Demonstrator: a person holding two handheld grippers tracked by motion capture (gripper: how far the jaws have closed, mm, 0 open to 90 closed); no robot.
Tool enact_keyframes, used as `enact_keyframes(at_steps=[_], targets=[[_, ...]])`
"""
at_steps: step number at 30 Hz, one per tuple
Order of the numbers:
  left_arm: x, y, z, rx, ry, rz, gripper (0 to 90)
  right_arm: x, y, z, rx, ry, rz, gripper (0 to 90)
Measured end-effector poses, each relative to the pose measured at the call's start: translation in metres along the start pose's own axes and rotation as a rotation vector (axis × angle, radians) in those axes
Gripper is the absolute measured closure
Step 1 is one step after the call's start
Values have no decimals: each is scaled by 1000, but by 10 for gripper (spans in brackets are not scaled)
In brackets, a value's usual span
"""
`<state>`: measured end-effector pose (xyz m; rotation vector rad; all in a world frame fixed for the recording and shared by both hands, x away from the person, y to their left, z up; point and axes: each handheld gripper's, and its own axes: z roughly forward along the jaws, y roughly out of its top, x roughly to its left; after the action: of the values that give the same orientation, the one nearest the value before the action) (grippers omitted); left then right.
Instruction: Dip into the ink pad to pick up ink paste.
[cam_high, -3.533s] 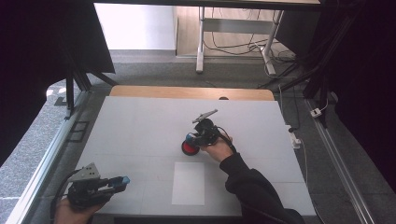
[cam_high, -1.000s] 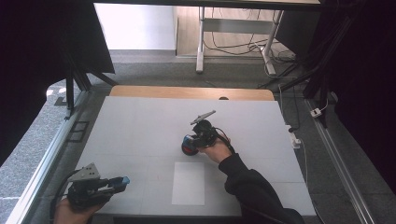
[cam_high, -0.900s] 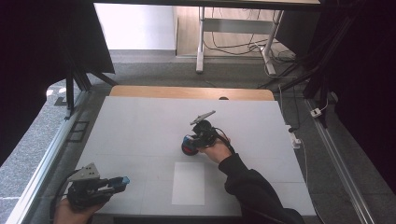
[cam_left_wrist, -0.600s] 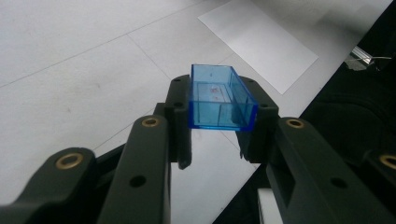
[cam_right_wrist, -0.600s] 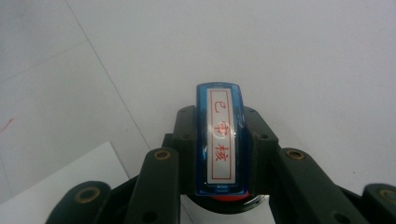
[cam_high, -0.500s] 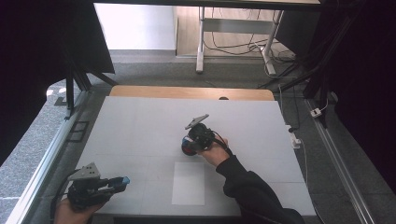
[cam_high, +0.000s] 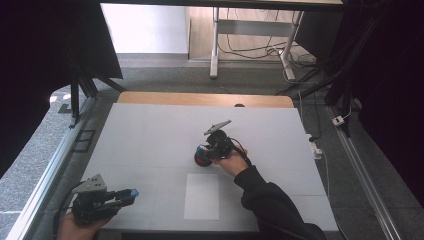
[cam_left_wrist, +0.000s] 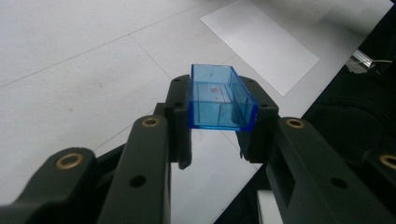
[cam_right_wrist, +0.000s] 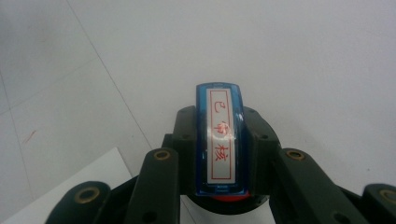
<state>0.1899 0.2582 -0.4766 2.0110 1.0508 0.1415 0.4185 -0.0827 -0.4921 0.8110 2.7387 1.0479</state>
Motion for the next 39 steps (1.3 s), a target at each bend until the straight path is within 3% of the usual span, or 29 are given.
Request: enact_keyframes(at_steps=[10, 39], targets=[[0, 0, -1, -12, 2, -2, 685, 2, -1, -5, -22, -22, -27, 703], [-1, 0, -1, -12, 6, 6, 684, 26, 1, -59, -130, 76, -77, 704]])
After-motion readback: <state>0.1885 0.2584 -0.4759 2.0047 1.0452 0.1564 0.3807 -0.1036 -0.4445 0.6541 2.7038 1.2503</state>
